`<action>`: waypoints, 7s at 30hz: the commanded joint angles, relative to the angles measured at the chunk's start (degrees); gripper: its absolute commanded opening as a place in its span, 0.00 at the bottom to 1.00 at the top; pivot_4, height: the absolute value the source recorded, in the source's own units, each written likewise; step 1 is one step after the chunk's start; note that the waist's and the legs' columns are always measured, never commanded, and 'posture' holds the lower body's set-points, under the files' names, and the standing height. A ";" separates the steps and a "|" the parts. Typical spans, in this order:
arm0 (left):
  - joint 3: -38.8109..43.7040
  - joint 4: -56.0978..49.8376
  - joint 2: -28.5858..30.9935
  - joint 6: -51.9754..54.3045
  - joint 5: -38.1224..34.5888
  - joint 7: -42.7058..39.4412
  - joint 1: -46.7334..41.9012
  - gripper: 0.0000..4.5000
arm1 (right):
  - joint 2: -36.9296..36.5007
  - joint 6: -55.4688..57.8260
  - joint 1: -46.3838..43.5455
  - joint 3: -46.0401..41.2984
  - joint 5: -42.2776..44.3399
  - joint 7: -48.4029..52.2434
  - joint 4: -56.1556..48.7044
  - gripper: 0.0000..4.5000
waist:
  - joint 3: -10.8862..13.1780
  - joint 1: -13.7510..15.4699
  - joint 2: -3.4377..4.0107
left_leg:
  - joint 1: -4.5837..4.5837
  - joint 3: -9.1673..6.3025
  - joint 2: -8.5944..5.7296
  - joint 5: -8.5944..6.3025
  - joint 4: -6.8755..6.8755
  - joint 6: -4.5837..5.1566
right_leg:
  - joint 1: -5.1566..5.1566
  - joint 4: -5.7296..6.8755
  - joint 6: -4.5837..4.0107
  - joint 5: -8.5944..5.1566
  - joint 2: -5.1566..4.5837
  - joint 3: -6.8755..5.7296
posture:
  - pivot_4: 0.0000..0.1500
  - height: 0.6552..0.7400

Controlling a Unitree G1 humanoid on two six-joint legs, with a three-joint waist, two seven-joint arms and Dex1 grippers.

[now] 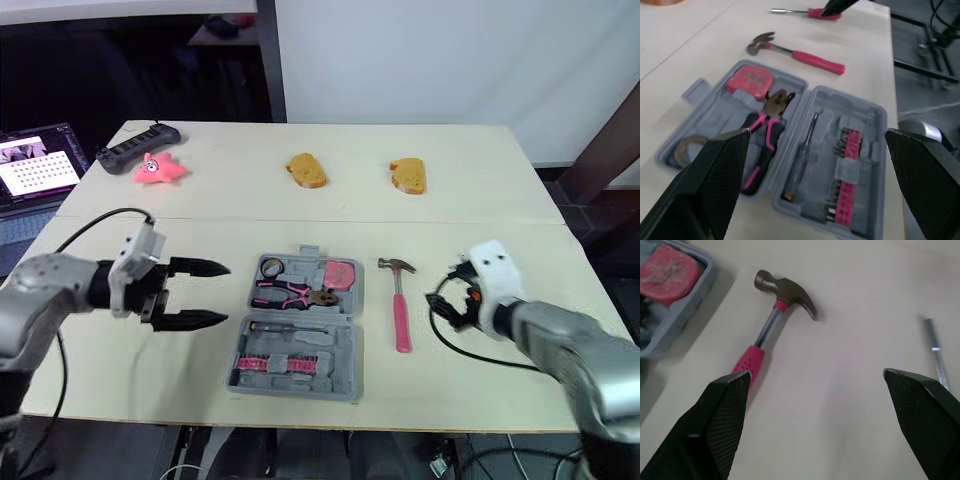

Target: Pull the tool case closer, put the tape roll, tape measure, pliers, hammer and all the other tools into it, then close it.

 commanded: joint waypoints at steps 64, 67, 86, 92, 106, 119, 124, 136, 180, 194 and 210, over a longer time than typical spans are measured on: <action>4.64 -12.61 1.06 -1.78 -3.24 11.86 14.89 1.00 | -28.06 -34.61 4.18 18.23 -18.32 36.65 -3.06 0.98 | 0.04 -0.19 0.09 | -0.63 0.01 -0.04 -0.01 -0.01 0.02 | -0.62 -0.06 0.03 0.00 -0.06 -0.09 | 1.00 0.90; 5.80 -12.41 0.69 -2.77 -2.53 13.53 14.96 1.00 | -31.52 -62.64 -2.16 28.73 -33.37 42.50 8.97 0.98 | 0.04 -0.57 -0.01 | -0.53 0.18 -0.02 -0.01 0.07 0.02 | -0.60 -0.07 0.05 0.03 -0.13 -0.06 | 1.00 0.90; 12.05 -18.92 0.93 -1.95 -3.49 17.85 23.71 1.00 | -15.31 -119.72 -25.25 51.28 -70.94 46.96 39.24 0.98 | -0.07 -0.05 -0.18 | 0.36 0.22 -0.01 0.00 0.01 0.00 | 0.29 0.01 -0.21 -0.03 -0.16 -0.04 | 1.00 0.90; 12.71 -19.62 0.99 -1.18 -3.86 18.23 23.90 1.00 | -13.27 -120.16 -25.75 52.33 -78.01 46.43 45.22 0.60 | -0.61 -0.21 -1.08 | 0.59 0.20 0.05 -0.01 0.03 0.02 | 0.51 0.02 -0.25 -0.05 -0.12 -0.05 | 1.00 0.90; 8.46 -14.88 1.52 -2.68 -2.49 16.37 18.72 1.00 | -25.84 -97.95 -14.60 35.07 -51.42 56.24 26.69 0.01 | 0.14 1.24 0.04 | 1.18 0.24 -0.04 -0.07 -0.01 0.07 | 1.12 -0.04 -0.46 -0.25 -0.21 0.00 | 1.00 0.90; 4.69 -9.14 2.22 -5.42 -0.73 11.90 12.62 1.00 | -7.12 21.00 -7.65 16.15 -38.55 49.52 3.82 0.01 | 0.14 1.22 -0.01 | 0.97 0.20 -0.01 -0.08 0.01 0.08 | 0.88 -0.11 -0.47 -0.26 -0.13 0.00 | 1.00 0.90; 5.63 -10.10 2.31 -5.10 -1.48 11.98 13.01 1.00 | 3.31 21.00 -10.18 12.72 -37.14 37.95 10.67 0.01 | 0.13 0.69 -0.01 | 0.16 0.24 0.01 -0.06 0.02 0.07 | -0.02 0.03 -0.28 -0.09 -0.09 0.02 | 1.00 0.90; 10.24 -14.84 0.44 -5.08 -7.04 11.71 17.22 1.00 | 7.28 21.00 -16.17 11.47 -30.22 23.76 11.96 0.72 | 0.15 -0.06 0.01 | 0.06 0.22 0.00 -0.06 -0.02 0.07 | -0.07 0.01 -0.25 -0.11 -0.09 0.02 | 1.00 0.90; 3.49 -4.37 1.59 -8.99 -2.02 6.35 8.03 1.00 | 1.20 -3.78 -4.32 4.95 -14.23 19.33 2.64 0.01 | 0.13 -0.27 0.04 | -0.35 0.02 0.00 -0.04 0.06 0.06 | -0.37 0.08 -0.21 -0.10 -0.03 -0.09 | 1.00 0.90; 11.30 -2.32 2.42 -12.89 -0.93 4.27 20.60 1.00 | -13.43 11.24 -44.09 45.64 -1.72 44.69 -3.87 0.01 | 0.25 -0.41 0.24 | -0.67 0.07 0.18 -0.05 -0.01 0.08 | -0.87 0.09 -0.24 -0.07 0.00 -0.22 | 1.00 0.90; 18.85 -10.58 -1.04 -13.44 -1.53 4.96 38.25 1.00 | 4.26 15.74 -50.40 60.89 -3.93 29.79 -1.01 0.01 | 0.23 -0.29 0.22 | -0.73 0.06 0.21 -0.04 0.07 0.07 | -0.96 0.22 -0.35 -0.03 0.02 -0.29 | 1.00 0.90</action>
